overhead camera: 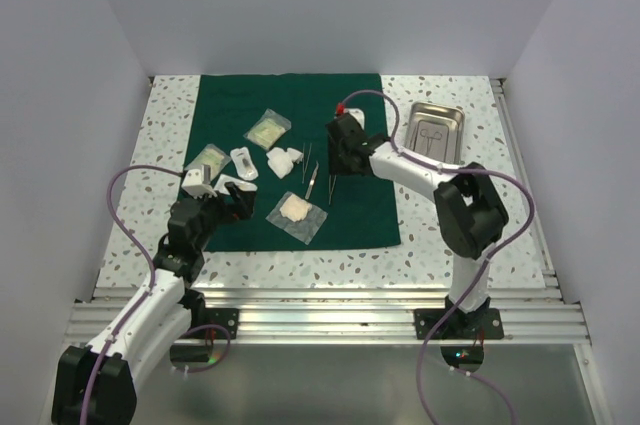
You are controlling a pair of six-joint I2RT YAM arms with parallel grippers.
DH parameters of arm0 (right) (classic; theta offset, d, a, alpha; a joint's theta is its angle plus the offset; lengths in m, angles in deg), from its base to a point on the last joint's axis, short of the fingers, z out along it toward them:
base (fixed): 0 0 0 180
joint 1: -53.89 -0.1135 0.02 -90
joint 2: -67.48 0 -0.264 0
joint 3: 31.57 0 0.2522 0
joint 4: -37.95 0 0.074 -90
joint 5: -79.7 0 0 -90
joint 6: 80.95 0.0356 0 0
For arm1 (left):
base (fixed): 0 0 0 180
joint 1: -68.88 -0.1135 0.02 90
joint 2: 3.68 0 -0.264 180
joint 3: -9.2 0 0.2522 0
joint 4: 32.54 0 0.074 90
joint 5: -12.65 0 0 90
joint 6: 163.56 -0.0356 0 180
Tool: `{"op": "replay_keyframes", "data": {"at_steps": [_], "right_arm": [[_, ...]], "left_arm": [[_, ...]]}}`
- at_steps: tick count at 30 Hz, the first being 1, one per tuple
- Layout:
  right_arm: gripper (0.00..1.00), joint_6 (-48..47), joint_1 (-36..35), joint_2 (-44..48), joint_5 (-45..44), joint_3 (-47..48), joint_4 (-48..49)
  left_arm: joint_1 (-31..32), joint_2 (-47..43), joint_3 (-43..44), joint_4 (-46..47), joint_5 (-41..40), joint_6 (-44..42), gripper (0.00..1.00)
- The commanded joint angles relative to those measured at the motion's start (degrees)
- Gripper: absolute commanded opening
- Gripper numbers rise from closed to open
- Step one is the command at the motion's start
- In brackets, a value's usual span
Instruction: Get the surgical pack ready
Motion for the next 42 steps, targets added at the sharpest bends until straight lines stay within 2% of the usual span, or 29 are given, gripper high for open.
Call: {"op": "replay_keyframes", "data": {"at_steps": [1, 9, 14, 20, 21, 24, 27, 29, 34, 36, 42], "right_arm": [[0.53, 8.03, -2.88, -1.97, -3.15, 1.33, -2.05], [0.54, 12.18, -6.22, -5.48, -5.17, 1.49, -2.14], [0.49, 12.35, -6.22, -7.50, -4.91, 1.76, -2.31], [0.32, 12.53, -6.22, -8.65, -3.95, 1.06, -1.44], [0.23, 12.35, -6.22, -8.74, -3.95, 1.06, -1.52], [0.08, 11.83, -6.22, -7.34, -4.56, 0.62, -1.96], [0.00, 10.16, -5.87, -5.49, -5.79, 0.35, -2.05], [0.00, 8.32, -5.08, -3.38, -5.88, 0.53, -2.49], [0.00, 4.19, 3.08, 2.68, -4.04, -0.61, -1.71], [0.00, 2.25, 8.52, 5.14, -2.46, -0.53, -1.78], [0.00, -1.71, 22.15, 4.28, 1.41, 3.42, -3.63]], "left_arm": [[0.27, -0.10, -0.30, 3.03, 0.27, -0.84, 1.00], [0.27, -0.45, -0.30, 2.77, 0.62, -0.92, 1.00], [0.27, -0.45, -0.30, 2.77, 0.62, -0.92, 1.00], [0.27, -0.36, -0.30, 2.77, 0.62, -0.92, 1.00], [0.27, -0.36, -0.30, 2.77, 0.62, -0.92, 1.00], [0.27, -0.45, -0.30, 2.68, 0.62, -0.92, 1.00], [0.28, -0.36, -0.30, 2.77, 0.62, -0.92, 1.00], [0.27, -0.36, -0.30, 2.68, 0.53, -0.92, 1.00], [0.27, -0.36, -0.30, 2.77, 0.53, -0.92, 1.00], [0.27, -0.28, -0.30, 2.85, 0.62, -0.92, 1.00], [0.27, -0.01, -0.30, 3.12, 0.70, -0.92, 1.00]]}}
